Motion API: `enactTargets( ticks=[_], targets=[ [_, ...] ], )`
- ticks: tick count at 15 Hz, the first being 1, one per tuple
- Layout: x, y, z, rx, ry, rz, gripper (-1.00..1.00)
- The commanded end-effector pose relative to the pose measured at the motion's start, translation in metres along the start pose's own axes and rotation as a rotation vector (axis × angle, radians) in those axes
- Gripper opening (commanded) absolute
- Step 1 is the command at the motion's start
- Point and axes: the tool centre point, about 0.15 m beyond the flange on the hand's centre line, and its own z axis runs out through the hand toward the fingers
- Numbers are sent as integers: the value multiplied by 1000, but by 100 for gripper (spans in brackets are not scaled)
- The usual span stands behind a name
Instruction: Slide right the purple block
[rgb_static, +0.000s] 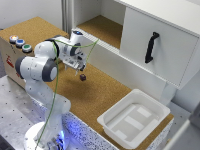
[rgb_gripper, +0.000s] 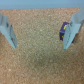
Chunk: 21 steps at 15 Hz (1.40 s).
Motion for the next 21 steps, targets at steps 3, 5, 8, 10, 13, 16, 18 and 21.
enactTargets(
  ticks=[3, 5, 8, 10, 13, 16, 18, 21],
  targets=[
    [13, -26, 19, -70, 74, -2, -100],
    [20, -25, 18, -88, 63, 25, -100],
    [33, -20, 24, -89, 73, 78, -100],
    [42, -14, 28, -88, 86, 106, -100],
    [53, 1, 35, -106, 98, 136, -100],
    [63, 14, 46, -95, 81, 161, -100],
    [72, 18, 55, -91, 68, 160, -100],
    [82, 27, 62, -105, 60, 152, -100]
  ],
)
